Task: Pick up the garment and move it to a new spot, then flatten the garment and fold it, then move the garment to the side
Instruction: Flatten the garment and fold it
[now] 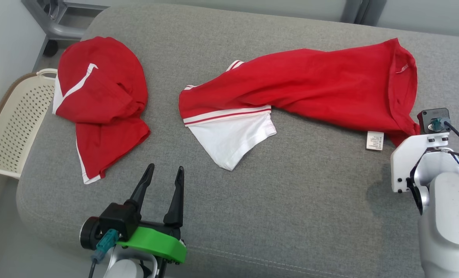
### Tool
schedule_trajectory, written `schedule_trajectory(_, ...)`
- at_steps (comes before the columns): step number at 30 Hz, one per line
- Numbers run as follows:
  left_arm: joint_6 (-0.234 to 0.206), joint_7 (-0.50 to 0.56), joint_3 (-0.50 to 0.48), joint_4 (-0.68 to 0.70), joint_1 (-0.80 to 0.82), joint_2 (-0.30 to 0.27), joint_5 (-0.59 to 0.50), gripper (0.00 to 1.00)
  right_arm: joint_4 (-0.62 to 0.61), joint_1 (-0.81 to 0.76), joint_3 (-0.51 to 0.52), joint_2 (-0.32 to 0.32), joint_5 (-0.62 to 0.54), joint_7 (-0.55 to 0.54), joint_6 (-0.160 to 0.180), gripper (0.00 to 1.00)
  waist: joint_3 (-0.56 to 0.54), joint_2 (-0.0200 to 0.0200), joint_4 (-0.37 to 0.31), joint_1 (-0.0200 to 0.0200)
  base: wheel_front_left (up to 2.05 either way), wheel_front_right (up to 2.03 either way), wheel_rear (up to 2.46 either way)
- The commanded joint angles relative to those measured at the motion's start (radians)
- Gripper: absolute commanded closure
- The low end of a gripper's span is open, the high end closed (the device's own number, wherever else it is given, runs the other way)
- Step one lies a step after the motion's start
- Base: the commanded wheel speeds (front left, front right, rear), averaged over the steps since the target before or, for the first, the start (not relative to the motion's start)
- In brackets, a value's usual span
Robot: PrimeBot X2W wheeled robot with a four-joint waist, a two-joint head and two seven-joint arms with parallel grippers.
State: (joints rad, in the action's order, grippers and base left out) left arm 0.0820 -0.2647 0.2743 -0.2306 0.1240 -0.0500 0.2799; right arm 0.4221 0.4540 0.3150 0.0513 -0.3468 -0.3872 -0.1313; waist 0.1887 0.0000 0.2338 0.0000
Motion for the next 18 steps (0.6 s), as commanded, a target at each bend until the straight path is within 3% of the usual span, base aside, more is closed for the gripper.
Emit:
schedule_trajectory(1,-0.001,0.0,-0.004,-0.001,-0.013,-0.001,-0.01,0.0,-0.04,-0.022,-0.03,0.02,0.025,-0.062,0.001,1.0,-0.013,0.0,-0.008,0.0,0.0,0.0,0.0)
schedule_trajectory(7,0.006,0.0,-0.003,-0.007,-0.025,-0.001,-0.018,0.0,-0.204,-0.1,-0.152,0.122,0.221,-0.338,0.001,1.0,-0.031,0.0,-0.01,0.0,0.0,0.0,0.0)
schedule_trajectory(13,0.012,0.0,0.001,-0.005,-0.027,-0.006,-0.02,0.0,-0.289,-0.145,-0.132,0.165,0.27,-0.436,0.001,1.0,-0.025,0.0,-0.002,0.0,0.0,0.0,0.0)
schedule_trajectory(15,0.015,0.0,0.003,-0.006,-0.024,-0.008,-0.023,0.0,-0.298,-0.144,-0.108,0.158,0.258,-0.424,0.001,0.75,-0.016,0.0,0.002,0.0,0.0,0.0,0.0)
schedule_trajectory(16,0.013,0.0,0.003,-0.006,-0.021,-0.009,-0.023,0.0,-0.299,-0.137,-0.081,0.154,0.238,-0.407,0.001,0.0,-0.011,0.0,0.004,0.0,0.0,0.0,0.0)
schedule_trajectory(18,0.015,0.0,0.005,-0.005,-0.012,-0.011,-0.026,0.0,-0.286,-0.127,-0.048,0.142,0.193,-0.367,0.001,0.0,-0.002,0.0,0.01,0.0,0.0,0.0,0.0)
